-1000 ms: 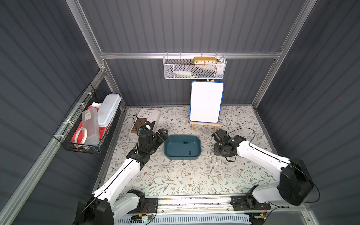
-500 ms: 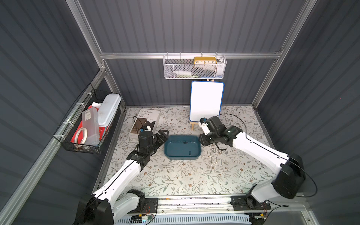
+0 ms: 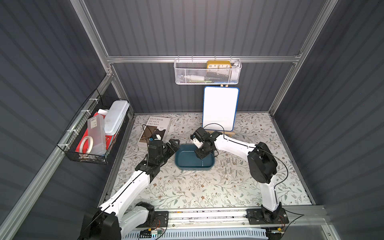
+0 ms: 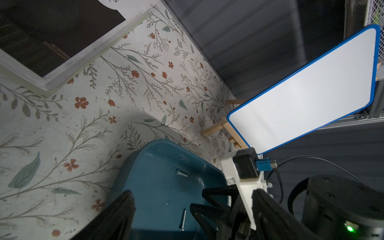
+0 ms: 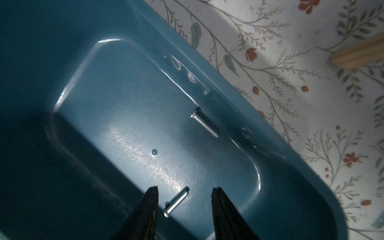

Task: Take out the screws from the storage box
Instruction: Pick up the screw from the storage box.

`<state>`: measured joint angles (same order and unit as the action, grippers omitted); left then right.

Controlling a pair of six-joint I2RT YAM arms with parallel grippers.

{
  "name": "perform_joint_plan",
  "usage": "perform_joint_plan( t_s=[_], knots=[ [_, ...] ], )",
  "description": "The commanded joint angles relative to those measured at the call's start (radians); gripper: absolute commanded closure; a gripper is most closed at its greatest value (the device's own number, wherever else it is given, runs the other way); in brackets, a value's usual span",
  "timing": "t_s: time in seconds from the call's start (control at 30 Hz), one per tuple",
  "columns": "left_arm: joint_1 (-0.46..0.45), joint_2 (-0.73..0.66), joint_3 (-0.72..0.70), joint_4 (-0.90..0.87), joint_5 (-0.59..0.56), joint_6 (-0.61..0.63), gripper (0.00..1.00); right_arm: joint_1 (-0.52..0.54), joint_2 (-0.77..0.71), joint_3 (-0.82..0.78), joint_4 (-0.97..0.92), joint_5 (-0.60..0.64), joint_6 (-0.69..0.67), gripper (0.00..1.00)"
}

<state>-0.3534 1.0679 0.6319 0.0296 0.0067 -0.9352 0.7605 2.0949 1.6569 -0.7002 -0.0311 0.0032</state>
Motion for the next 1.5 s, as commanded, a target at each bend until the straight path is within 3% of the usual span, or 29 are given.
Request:
perform_joint_plan(
  t_s=[0.0, 0.33, 1.03, 1.47],
  knots=[
    [-0.001, -0.026, -0.021, -0.020, -0.009, -0.011, 0.08, 0.003, 0.029, 0.056, -0.028, 0.045, -0.037, 0.53],
    [-0.001, -0.044, -0.030, -0.051, -0.027, -0.031, 0.08, 0.004, 0.100, 0.096, -0.025, 0.120, -0.085, 0.53],
    [0.000, -0.073, -0.048, -0.046, -0.046, -0.062, 0.08, 0.011, 0.193, 0.159, -0.007, 0.143, -0.103, 0.54],
    [-0.001, -0.075, -0.050, -0.057, -0.049, -0.071, 0.09, 0.017, 0.233, 0.173, -0.016, 0.151, -0.072, 0.67]
  ],
)
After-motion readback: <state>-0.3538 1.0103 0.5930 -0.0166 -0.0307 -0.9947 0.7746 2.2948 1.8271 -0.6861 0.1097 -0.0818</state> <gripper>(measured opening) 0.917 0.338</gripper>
